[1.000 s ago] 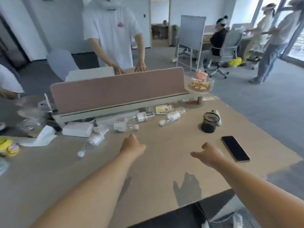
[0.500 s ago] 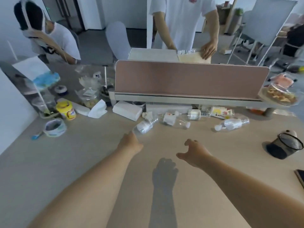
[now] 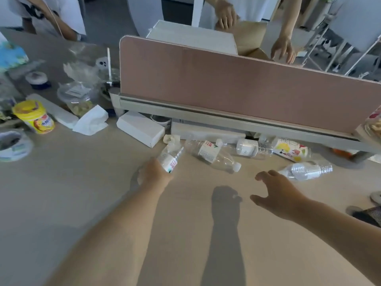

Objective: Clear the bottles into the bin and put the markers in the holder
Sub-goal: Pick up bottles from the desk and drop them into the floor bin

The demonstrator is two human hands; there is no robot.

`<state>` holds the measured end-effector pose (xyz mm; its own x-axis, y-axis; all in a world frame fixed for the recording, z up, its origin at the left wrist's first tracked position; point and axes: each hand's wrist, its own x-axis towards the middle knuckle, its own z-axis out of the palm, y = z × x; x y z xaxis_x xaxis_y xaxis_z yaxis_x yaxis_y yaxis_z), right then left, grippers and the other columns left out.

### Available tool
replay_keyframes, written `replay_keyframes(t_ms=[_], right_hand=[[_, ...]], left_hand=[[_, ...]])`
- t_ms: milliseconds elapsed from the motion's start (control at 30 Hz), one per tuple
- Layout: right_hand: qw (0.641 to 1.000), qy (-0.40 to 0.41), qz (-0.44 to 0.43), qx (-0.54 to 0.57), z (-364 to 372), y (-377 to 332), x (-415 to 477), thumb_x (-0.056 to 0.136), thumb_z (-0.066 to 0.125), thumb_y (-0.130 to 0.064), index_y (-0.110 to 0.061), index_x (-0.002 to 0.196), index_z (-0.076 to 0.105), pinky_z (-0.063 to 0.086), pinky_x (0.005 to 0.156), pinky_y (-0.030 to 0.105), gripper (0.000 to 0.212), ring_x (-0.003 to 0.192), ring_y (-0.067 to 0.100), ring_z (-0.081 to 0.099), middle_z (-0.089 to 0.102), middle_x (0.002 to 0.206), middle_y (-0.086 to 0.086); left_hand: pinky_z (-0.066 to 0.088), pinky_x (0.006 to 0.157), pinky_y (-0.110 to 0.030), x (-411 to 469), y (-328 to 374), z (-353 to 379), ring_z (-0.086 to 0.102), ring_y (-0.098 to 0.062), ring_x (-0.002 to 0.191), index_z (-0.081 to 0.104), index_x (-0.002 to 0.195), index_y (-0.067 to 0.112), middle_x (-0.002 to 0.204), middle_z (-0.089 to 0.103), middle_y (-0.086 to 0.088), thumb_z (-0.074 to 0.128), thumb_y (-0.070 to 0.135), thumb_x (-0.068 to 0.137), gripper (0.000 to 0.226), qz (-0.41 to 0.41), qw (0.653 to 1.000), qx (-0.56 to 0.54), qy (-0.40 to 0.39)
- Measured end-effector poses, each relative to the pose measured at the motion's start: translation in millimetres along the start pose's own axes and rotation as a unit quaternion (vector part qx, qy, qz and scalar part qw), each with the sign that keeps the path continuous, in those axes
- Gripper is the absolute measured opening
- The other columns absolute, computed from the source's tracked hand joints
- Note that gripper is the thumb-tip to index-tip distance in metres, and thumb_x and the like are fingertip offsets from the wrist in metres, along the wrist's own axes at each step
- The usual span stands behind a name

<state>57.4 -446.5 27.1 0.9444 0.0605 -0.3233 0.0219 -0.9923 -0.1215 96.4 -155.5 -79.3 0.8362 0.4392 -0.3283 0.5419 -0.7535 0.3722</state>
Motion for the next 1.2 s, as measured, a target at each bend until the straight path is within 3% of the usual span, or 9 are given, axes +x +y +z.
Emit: replay_keyframes(t_ms=[167, 400, 500, 633, 767, 900, 967, 1067, 1200], right_hand=[[0.996, -0.017, 0.066, 0.062, 5, 19, 20, 0.083, 0.069, -0.034, -0.010, 0.126, 0.053, 0.041, 0.078, 0.028, 0.052, 0.089, 0.019, 0.048, 0.054, 0.120, 0.009], [0.994, -0.053, 0.020, 0.099, 17, -16, 47, 0.084, 0.066, -0.029, -0.007, 0.128, 0.052, 0.045, 0.086, 0.032, 0.051, 0.108, 0.031, 0.055, 0.052, 0.122, 0.014], [0.991, -0.055, -0.005, 0.119, 16, -38, 65, 0.085, 0.064, -0.025, -0.005, 0.128, 0.051, 0.047, 0.088, 0.035, 0.050, 0.110, 0.033, 0.054, 0.049, 0.126, 0.016], [0.994, -0.026, -0.031, 0.101, 15, -62, 105, 0.082, 0.063, -0.027, -0.008, 0.131, 0.047, 0.051, 0.089, 0.042, 0.055, 0.113, 0.034, 0.051, 0.046, 0.129, 0.015], [0.998, -0.027, -0.049, 0.033, 13, -78, 146, 0.081, 0.066, -0.035, -0.015, 0.137, 0.043, 0.046, 0.090, 0.040, 0.064, 0.119, 0.034, 0.047, 0.049, 0.127, 0.013], [0.985, -0.163, -0.054, 0.023, 40, -90, 147, 0.061, 0.074, -0.044, -0.015, 0.123, 0.049, 0.049, 0.078, 0.032, 0.073, 0.096, 0.029, 0.057, 0.059, 0.107, 0.008], [0.986, -0.139, -0.064, 0.058, 59, -98, 135, 0.051, 0.073, -0.050, -0.017, 0.116, 0.050, 0.051, 0.077, 0.032, 0.077, 0.098, 0.031, 0.057, 0.057, 0.105, 0.008], [0.991, -0.093, -0.086, 0.047, 79, -112, 112, 0.060, 0.074, -0.047, -0.021, 0.115, 0.046, 0.043, 0.071, 0.031, 0.067, 0.111, 0.029, 0.052, 0.052, 0.112, 0.005], [0.987, -0.133, -0.075, 0.048, 84, -116, 86, 0.060, 0.074, -0.052, -0.020, 0.114, 0.047, 0.046, 0.073, 0.030, 0.069, 0.108, 0.026, 0.056, 0.054, 0.113, 0.003]], left_hand=[[0.049, 0.078, -0.034, -12, -9, 3, 0.061, -0.030, 0.106, 0.049, 0.117, 0.015, 0.114, 0.061, -0.007, 0.080, 0.040, 0.065, 0.065, -0.017, 1.000, 0.019, -0.005], [0.048, 0.088, -0.033, -67, -39, 14, 0.058, -0.025, 0.112, 0.050, 0.123, 0.021, 0.119, 0.059, -0.002, 0.078, 0.038, 0.064, 0.068, -0.032, 0.999, 0.033, -0.015], [0.053, 0.084, -0.032, -80, -47, 3, 0.063, -0.025, 0.103, 0.052, 0.117, 0.023, 0.112, 0.062, 0.000, 0.076, 0.036, 0.059, 0.065, -0.044, 0.998, 0.025, -0.042], [0.057, 0.077, -0.038, -71, -34, -43, 0.064, -0.028, 0.087, 0.044, 0.096, 0.022, 0.095, 0.062, -0.001, 0.073, 0.039, 0.055, 0.054, -0.051, 0.998, 0.024, -0.009], [0.050, 0.068, -0.031, -59, -22, -91, 0.056, -0.026, 0.080, 0.048, 0.103, 0.015, 0.091, 0.057, -0.001, 0.076, 0.031, 0.061, 0.053, -0.031, 0.998, -0.018, 0.045], [0.042, 0.062, -0.028, -62, -27, -113, 0.052, -0.025, 0.080, 0.048, 0.107, 0.012, 0.093, 0.053, -0.001, 0.078, 0.025, 0.068, 0.050, -0.056, 0.995, -0.043, 0.066], [0.042, 0.059, -0.027, -68, -38, -110, 0.053, -0.025, 0.079, 0.047, 0.103, 0.011, 0.092, 0.053, -0.002, 0.077, 0.025, 0.068, 0.048, -0.077, 0.994, -0.042, 0.061], [0.048, 0.064, -0.030, -80, -60, -97, 0.057, -0.028, 0.082, 0.049, 0.105, 0.011, 0.096, 0.058, -0.006, 0.076, 0.024, 0.068, 0.048, -0.105, 0.993, -0.021, 0.040], [0.044, 0.068, -0.028, -95, -81, -85, 0.061, -0.031, 0.096, 0.048, 0.109, 0.011, 0.108, 0.062, -0.010, 0.075, 0.028, 0.068, 0.052, -0.110, 0.993, 0.032, 0.014]])
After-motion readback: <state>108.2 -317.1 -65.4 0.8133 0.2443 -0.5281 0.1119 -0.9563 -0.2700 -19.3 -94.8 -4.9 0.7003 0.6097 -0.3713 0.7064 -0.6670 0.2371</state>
